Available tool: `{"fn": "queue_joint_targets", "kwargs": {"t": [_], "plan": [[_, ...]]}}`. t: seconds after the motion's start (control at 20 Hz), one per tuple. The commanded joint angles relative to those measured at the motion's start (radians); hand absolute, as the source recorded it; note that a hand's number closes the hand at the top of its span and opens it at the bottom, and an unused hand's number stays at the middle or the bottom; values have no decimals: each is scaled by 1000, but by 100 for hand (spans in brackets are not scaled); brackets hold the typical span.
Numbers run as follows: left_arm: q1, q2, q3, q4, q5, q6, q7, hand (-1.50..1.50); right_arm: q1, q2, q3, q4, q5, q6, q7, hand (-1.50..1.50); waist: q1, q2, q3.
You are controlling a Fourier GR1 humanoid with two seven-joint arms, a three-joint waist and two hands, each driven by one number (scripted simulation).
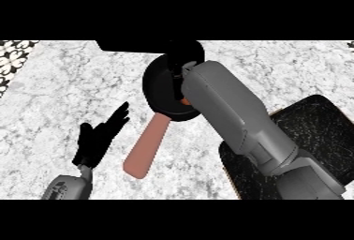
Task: Pick the sweet potato from the tray and place it in the pot
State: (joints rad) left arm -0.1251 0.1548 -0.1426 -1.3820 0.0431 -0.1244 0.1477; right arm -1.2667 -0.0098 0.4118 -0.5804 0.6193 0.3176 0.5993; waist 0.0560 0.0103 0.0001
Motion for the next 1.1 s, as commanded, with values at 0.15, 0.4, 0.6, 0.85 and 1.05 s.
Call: {"fn": "queue_joint_targets", "kwargs": {"t": [0.15, 0.4, 0.6, 0.85, 1.05], "plan": [[-6, -27, -19, 13, -21, 19, 3, 0, 39, 10, -104, -83, -147, -345, -133, -150, 25, 10, 1], [-12, 0, 8, 27, -11, 7, 9, 0, 36, 10, -249, -140, -276, -539, -213, -150, -3, 4, 1], [-16, -2, 24, 68, -13, 10, -20, 0, 9, 6, -352, -127, -290, -704, -229, -150, -33, 4, 0], [5, 2, 32, 26, -13, 21, 13, 0, 90, -21, -419, -157, -336, -805, -367, -150, -42, -4, 1], [37, -14, 18, 21, -20, 19, -6, 0, 59, -107, -521, -159, -432, -705, -426, -150, -42, -4, 0]]}}
